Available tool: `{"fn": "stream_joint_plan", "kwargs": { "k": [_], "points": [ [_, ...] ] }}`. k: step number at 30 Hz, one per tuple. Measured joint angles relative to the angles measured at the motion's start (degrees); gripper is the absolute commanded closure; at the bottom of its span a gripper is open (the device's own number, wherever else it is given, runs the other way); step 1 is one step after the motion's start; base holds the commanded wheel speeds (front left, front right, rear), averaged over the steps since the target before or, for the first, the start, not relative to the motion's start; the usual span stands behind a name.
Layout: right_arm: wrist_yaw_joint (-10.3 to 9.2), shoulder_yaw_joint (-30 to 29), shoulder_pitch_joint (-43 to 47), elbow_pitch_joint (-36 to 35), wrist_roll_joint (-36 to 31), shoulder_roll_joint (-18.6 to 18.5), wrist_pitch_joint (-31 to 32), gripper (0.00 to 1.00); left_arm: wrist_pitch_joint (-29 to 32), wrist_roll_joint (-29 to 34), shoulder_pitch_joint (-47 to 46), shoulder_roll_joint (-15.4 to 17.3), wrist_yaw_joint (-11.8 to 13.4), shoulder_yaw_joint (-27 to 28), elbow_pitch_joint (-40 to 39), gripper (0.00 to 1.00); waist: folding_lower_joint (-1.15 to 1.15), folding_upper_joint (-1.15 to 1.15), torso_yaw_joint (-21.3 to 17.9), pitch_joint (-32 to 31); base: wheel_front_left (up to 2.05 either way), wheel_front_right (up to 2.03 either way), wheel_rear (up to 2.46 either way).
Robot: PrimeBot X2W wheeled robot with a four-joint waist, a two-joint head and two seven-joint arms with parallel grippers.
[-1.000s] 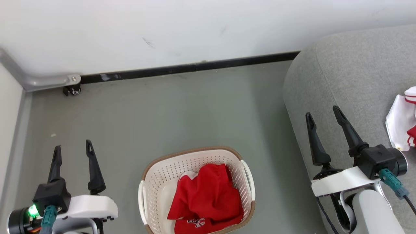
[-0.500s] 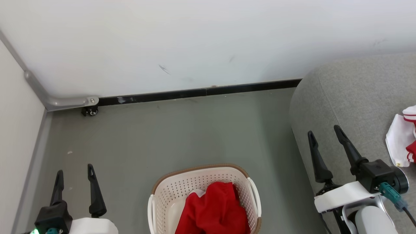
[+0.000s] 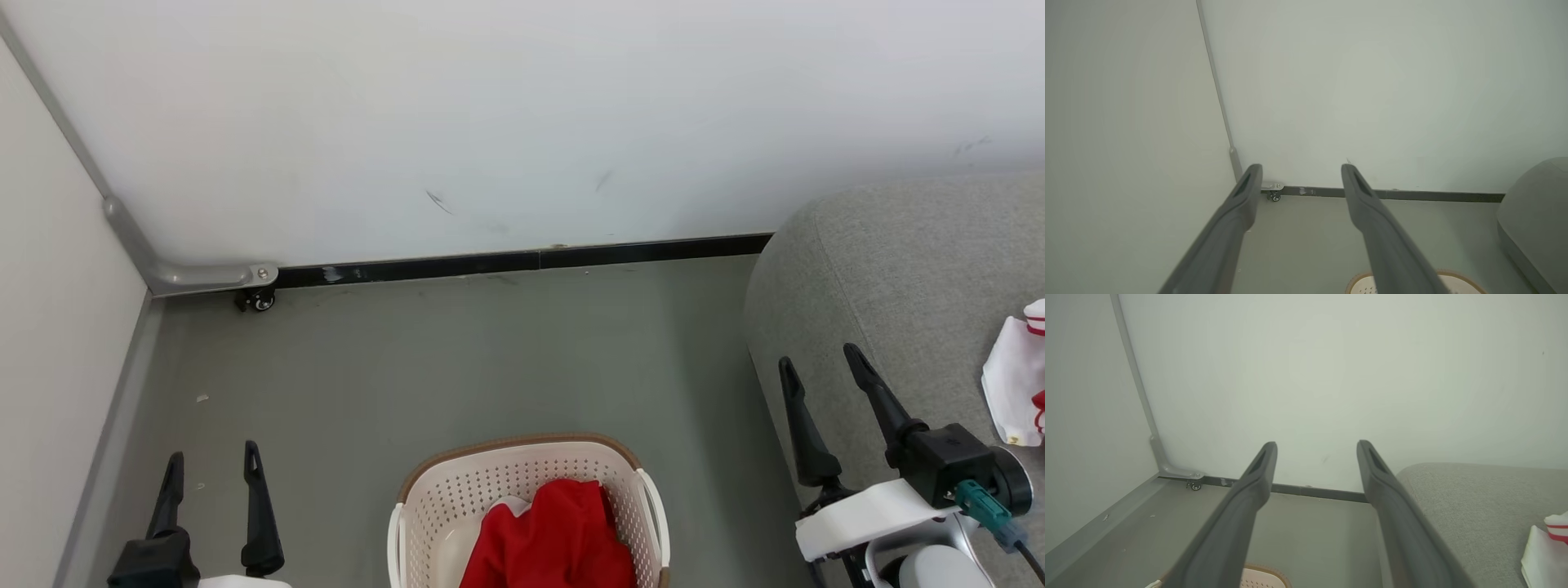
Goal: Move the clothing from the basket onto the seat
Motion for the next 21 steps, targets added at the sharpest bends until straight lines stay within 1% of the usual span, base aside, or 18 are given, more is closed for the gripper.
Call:
{"fn": "stream_joint_plan", "kwargs": {
  "k": [2, 16, 21],
  "points": [
    [0.00, 0.2, 0.3, -0.5, 0.0, 0.0, 0.1, 0.00, 0.5, 0.0, 0.1, 0.0, -0.5, -0.1, -0.3, 0.00, 0.00, 0.00, 0.1, -0.1, 0.00, 0.00, 0.00],
    [0.00, 1.0, 0.9, -2.3, -0.1, 0.1, 2.0, 0.00, 1.5, 0.0, 0.9, 0.4, -0.5, -0.8, -2.7, 0.00, 0.00, 0.00, -0.3, 0.5, 0.00, 0.00, 0.00],
    [0.00, 1.5, 1.0, -3.3, -0.1, 0.1, 2.5, 0.00, 1.6, 0.1, 0.9, 0.4, -1.0, -1.1, -3.3, 0.00, 0.00, 0.00, -0.2, 0.9, 0.00, 0.00, 0.00]
  ]
}}
